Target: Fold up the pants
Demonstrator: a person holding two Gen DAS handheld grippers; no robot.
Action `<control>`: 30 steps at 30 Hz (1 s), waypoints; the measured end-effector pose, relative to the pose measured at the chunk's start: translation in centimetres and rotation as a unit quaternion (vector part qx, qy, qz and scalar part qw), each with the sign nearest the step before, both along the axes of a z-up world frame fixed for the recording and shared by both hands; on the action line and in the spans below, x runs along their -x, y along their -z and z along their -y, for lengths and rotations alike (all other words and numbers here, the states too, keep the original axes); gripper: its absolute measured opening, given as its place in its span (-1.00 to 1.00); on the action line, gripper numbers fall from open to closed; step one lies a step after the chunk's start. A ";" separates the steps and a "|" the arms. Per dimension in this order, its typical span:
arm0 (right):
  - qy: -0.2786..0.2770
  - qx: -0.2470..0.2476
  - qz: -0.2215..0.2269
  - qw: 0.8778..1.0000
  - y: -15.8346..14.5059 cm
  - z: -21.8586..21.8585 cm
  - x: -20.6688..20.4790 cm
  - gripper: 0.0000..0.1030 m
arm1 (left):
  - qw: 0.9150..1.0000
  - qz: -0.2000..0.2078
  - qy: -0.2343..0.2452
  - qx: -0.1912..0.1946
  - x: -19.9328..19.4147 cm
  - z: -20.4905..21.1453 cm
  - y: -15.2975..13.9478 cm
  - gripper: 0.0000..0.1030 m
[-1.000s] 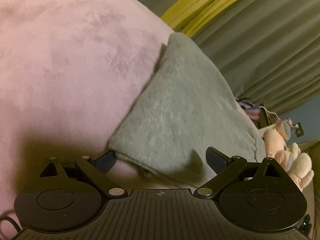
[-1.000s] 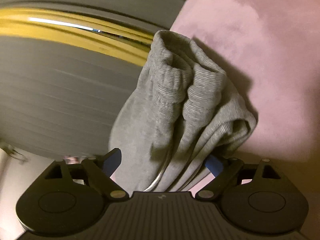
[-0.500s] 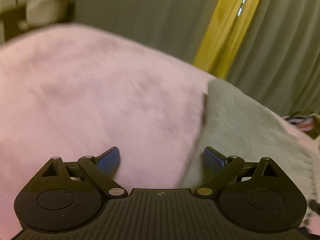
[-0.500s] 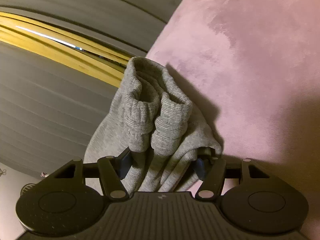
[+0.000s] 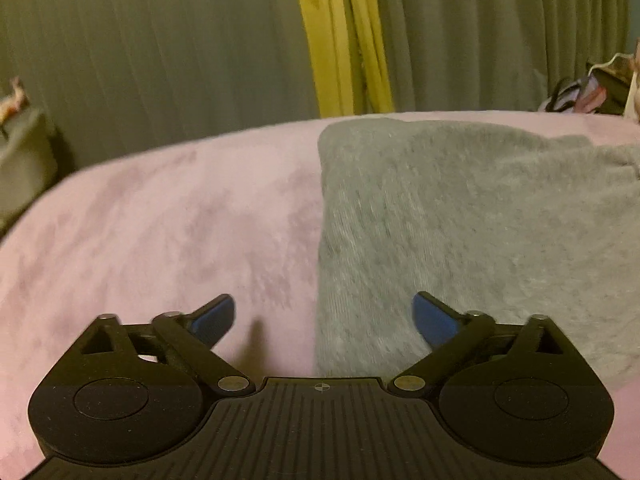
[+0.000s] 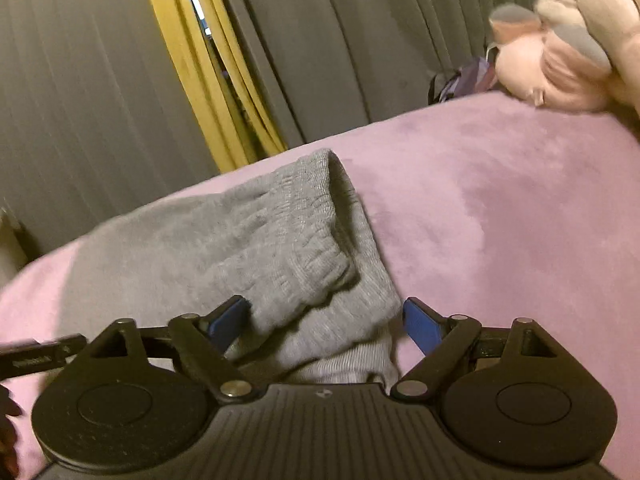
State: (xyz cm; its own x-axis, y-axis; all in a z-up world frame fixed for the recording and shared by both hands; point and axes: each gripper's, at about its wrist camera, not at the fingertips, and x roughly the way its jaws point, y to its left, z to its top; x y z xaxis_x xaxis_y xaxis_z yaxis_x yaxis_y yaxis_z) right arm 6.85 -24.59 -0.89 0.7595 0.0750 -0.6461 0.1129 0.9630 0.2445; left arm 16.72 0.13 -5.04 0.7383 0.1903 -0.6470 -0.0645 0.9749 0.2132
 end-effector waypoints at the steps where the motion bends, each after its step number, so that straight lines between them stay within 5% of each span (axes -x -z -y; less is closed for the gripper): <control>1: 0.008 0.012 0.000 1.000 0.3 0.0 -0.4 0.93 | 1.000 0.001 0.000 -0.001 -0.2 -0.1 -0.1 1.00; 3: 0.009 0.039 -0.001 0.999 1.0 0.2 -1.4 0.93 | 1.000 -0.001 -0.003 0.011 -0.6 -0.7 0.0 1.00; 8: 0.010 0.017 0.001 1.000 1.2 1.2 -1.6 0.93 | 0.997 0.029 -0.050 0.049 0.6 -2.2 -2.7 0.98; 12: 0.007 0.124 0.051 0.991 -0.3 -1.9 -0.7 0.92 | 0.998 0.045 -0.027 0.024 0.1 -1.5 -3.9 0.99; 15: -0.017 0.167 0.096 0.981 -1.1 -4.3 -0.2 0.92 | 1.000 0.007 -0.002 -0.001 -1.6 -0.2 -2.8 0.99; 17: -0.041 0.174 0.077 0.981 -0.2 -5.0 -0.7 0.92 | 0.999 -0.027 0.009 -0.021 -2.0 0.5 -1.5 1.00; 19: -0.044 0.187 0.028 0.981 1.4 -4.9 -1.4 0.92 | 0.999 -0.011 0.016 -0.032 -1.3 0.5 -1.1 1.00; 24: -0.006 0.081 -0.002 0.997 1.3 -0.9 -1.8 0.92 | 0.999 -0.004 0.011 -0.044 2.0 0.1 -2.7 0.98; 30: -0.012 0.076 -0.011 0.997 0.7 -1.6 -0.4 0.92 | 0.999 -0.011 0.033 -0.024 5.9 0.5 -1.7 0.99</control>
State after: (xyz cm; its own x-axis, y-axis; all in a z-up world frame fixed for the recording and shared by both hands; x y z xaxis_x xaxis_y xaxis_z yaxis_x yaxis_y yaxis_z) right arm 7.30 -23.00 -1.60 0.7442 -0.0067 -0.6680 0.0933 0.9912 0.0940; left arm 10.81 -0.39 -3.34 0.7364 0.1725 -0.6541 0.0051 0.9655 0.2604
